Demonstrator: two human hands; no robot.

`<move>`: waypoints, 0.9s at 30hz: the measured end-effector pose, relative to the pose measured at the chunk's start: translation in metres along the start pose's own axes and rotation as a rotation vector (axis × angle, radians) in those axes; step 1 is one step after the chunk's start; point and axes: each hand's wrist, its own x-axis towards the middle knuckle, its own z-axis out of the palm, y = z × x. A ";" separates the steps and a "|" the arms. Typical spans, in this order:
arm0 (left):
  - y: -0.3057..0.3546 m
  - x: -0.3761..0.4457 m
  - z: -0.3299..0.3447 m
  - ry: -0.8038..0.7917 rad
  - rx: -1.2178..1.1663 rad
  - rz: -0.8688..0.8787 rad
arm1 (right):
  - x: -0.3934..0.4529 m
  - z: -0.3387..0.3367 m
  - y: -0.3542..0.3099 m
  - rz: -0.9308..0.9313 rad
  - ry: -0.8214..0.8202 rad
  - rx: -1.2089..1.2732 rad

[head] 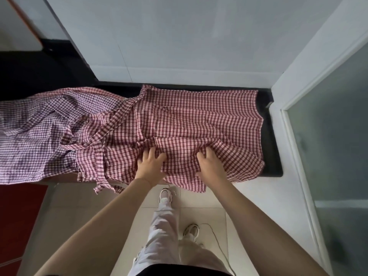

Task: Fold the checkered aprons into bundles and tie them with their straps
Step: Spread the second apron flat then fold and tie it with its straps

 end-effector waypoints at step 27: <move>0.047 0.012 -0.114 0.234 -0.103 -0.183 | 0.034 -0.123 -0.034 0.243 0.116 0.179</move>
